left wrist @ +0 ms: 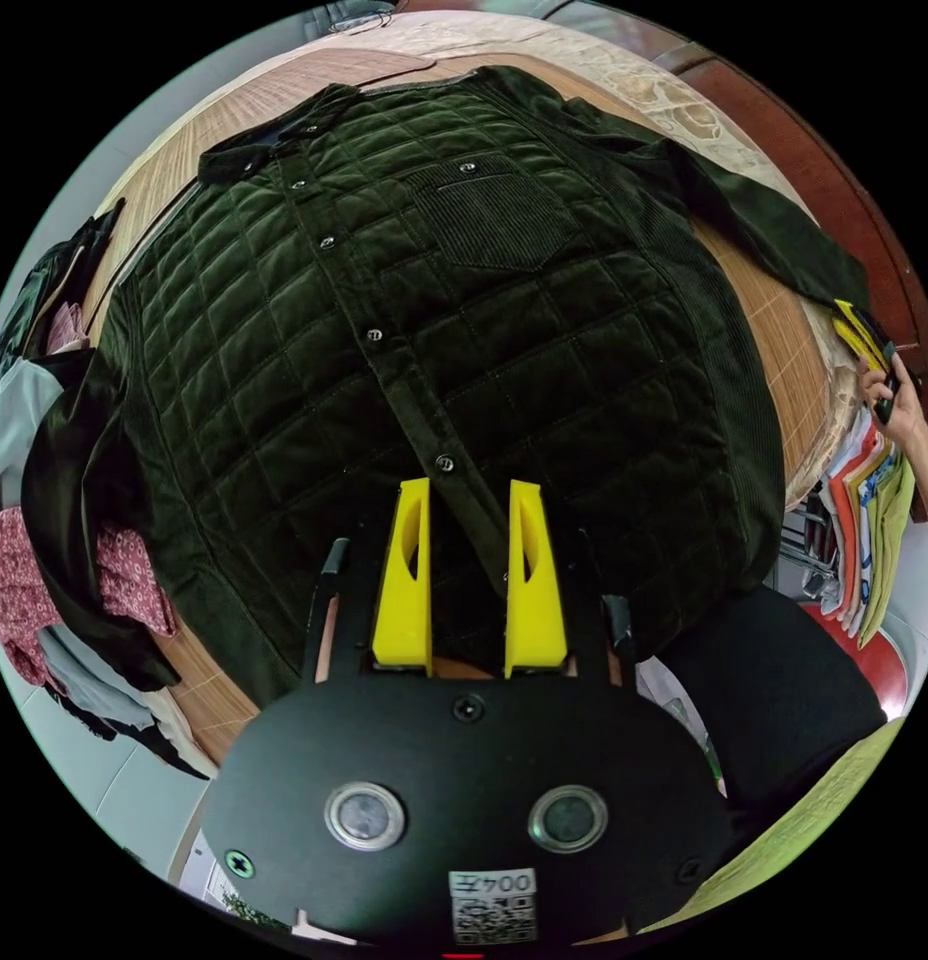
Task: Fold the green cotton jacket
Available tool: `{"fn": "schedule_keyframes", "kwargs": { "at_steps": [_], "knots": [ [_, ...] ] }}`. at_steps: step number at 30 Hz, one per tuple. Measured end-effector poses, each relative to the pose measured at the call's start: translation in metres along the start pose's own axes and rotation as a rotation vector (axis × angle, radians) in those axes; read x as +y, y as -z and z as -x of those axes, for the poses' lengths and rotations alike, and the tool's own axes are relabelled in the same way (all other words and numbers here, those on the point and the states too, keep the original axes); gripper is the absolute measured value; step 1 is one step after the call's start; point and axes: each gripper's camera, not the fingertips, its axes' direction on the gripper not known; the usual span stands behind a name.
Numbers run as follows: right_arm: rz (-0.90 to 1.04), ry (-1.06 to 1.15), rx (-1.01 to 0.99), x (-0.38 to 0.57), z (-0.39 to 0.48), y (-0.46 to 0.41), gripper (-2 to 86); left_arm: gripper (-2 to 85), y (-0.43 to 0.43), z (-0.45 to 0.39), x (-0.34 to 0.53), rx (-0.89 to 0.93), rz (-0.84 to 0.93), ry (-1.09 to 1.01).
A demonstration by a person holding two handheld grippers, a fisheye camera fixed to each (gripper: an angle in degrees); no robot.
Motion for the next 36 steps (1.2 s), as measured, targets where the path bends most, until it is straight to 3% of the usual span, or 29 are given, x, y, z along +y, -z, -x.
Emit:
{"fn": "schedule_keyframes", "kwargs": {
  "at_steps": [8, 17, 22, 28, 31, 36],
  "knots": [
    [-0.069, 0.134, -0.114, 0.026, 0.072, -0.007, 1.7, 10.2, 0.016, 0.023, 0.015, 0.049, -0.04, 0.025],
    [0.013, 0.755, -0.109, 0.132, 0.349, -0.056, 2.8, 8.7, 0.045, 0.099, 0.062, 0.399, -0.174, 0.268],
    [0.159, 1.096, -0.048, 0.257, 0.476, -0.153, 3.0, 9.1, 0.061, 0.122, 0.104, 0.4, -0.218, 0.249],
    [0.343, 1.395, 0.116, 0.428, 0.513, -0.327, 3.7, 9.1, 0.061, 0.156, 0.163, 0.42, -0.234, 0.312],
    [0.492, 1.454, 0.244, 0.499, 0.493, -0.427, 6.6, 9.2, 0.058, 0.172, 0.188, 0.434, -0.245, 0.349],
    [0.686, 1.479, 0.404, 0.567, 0.463, -0.499, 13.9, 9.5, 0.06, 0.187, 0.216, 0.438, -0.255, 0.361]
  ]
}}
